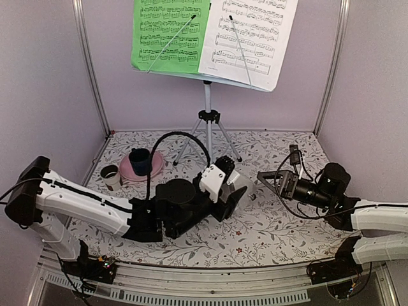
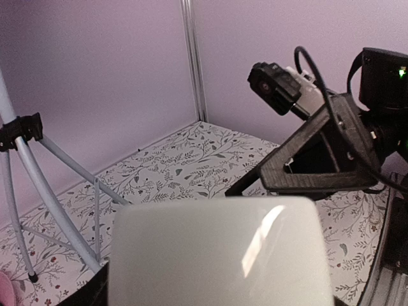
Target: Set up the instrument practice props
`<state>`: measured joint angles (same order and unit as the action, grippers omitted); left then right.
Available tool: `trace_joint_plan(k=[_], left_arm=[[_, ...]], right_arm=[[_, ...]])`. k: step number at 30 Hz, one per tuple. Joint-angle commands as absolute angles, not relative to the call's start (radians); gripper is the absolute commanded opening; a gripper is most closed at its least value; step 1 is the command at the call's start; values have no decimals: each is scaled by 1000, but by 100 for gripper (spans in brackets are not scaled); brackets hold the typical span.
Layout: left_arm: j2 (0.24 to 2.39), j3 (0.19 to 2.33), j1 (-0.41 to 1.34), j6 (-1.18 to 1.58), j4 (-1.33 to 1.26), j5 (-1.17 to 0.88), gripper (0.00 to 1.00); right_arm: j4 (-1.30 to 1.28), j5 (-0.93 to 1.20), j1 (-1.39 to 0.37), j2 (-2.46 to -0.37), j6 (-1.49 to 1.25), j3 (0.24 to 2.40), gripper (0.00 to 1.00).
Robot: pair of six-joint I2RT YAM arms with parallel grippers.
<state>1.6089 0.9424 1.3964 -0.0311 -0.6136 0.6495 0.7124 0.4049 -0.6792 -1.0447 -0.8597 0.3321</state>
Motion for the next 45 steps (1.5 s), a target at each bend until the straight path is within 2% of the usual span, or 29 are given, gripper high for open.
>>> trace_joint_plan(k=[1,8,12,21,23,26,29,33,36,41,45], left_arm=[[1635,1036,1334,158,-491,550,0],[1760,1176,1293,240,-297,452,0],[1802,1194,1276,257,-284,403,0],[1841,1206,1237,222,-263,311,8],[1841,1202,1229,219,-256,292,15],[1830,1188,1224,224,-255,266,37],[1810,1164,1224,223,-267,258,55],[1775,1110,1224,219,-324,238,72],[1739,1056,1224,221,-396,219,87],[1700,994,1226,216,-452,211,93],[1666,935,1229,213,-508,197,87]], right_arm=[[511,351,-675,-948,-702,318,96],[340,341,-674,-954,-607,383,98],[318,350,-671,-987,-612,408,98],[287,348,-658,-968,-599,429,99],[282,351,-659,-965,-589,438,99],[262,358,-658,-971,-567,465,99],[235,360,-657,-978,-542,496,99],[220,363,-659,-998,-513,528,99],[222,380,-658,-1020,-512,537,99],[225,405,-658,-1047,-511,544,99],[224,426,-658,-1066,-507,550,100]])
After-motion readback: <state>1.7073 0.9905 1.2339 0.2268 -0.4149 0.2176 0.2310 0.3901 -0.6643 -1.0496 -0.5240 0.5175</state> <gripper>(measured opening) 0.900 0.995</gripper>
